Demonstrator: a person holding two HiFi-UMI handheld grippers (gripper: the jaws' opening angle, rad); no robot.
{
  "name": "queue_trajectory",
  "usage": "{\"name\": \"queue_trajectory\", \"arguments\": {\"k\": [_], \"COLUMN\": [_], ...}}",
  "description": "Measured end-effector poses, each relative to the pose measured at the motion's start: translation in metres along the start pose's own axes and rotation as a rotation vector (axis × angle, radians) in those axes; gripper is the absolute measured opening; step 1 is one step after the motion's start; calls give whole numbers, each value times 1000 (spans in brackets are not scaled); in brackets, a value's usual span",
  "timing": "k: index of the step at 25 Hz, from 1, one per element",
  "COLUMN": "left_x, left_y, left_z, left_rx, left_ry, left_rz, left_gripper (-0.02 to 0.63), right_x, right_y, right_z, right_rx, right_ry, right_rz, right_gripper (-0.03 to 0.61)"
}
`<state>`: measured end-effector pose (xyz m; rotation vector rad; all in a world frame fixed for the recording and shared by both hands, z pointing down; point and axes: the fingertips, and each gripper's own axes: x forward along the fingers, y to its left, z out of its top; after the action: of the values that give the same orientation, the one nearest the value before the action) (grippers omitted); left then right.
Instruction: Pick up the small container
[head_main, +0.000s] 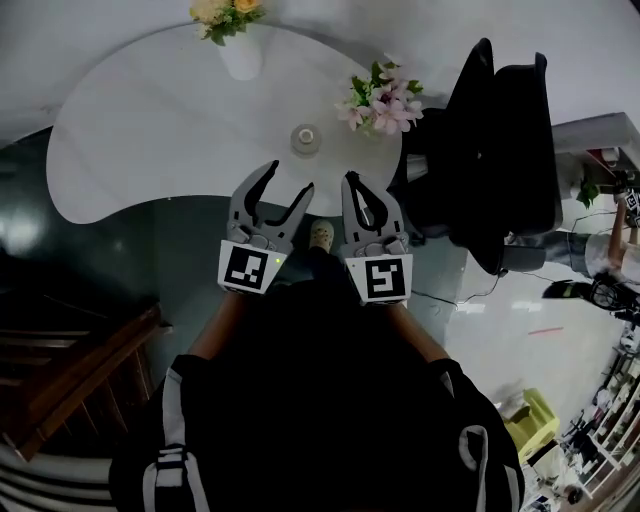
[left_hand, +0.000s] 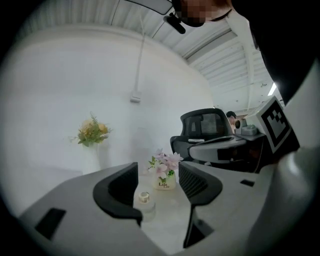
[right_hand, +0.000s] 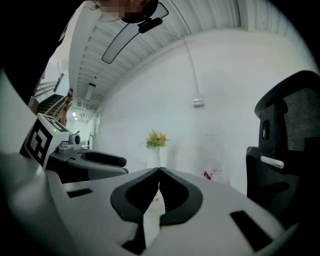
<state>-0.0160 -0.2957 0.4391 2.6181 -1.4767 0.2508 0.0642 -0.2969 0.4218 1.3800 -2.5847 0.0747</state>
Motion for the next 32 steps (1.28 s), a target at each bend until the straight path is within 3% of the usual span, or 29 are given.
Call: {"name": "queue_trajectory", "arguments": {"k": [13, 28, 32], "left_x": [39, 87, 95], "left_y": [23, 38, 43], "left_z": [-39, -98, -114], "left_rx": [-54, -84, -47], "left_ry": [75, 190, 221], "left_rz": [33, -74, -100], "left_gripper": [260, 304, 330], "right_x": [38, 75, 78], "right_y": [-7, -18, -17], "right_z": [-29, -74, -80], "right_rx": [31, 91, 99], "right_ry": [75, 174, 193], "right_rz": [99, 63, 55], "right_gripper": [23, 23, 23]}}
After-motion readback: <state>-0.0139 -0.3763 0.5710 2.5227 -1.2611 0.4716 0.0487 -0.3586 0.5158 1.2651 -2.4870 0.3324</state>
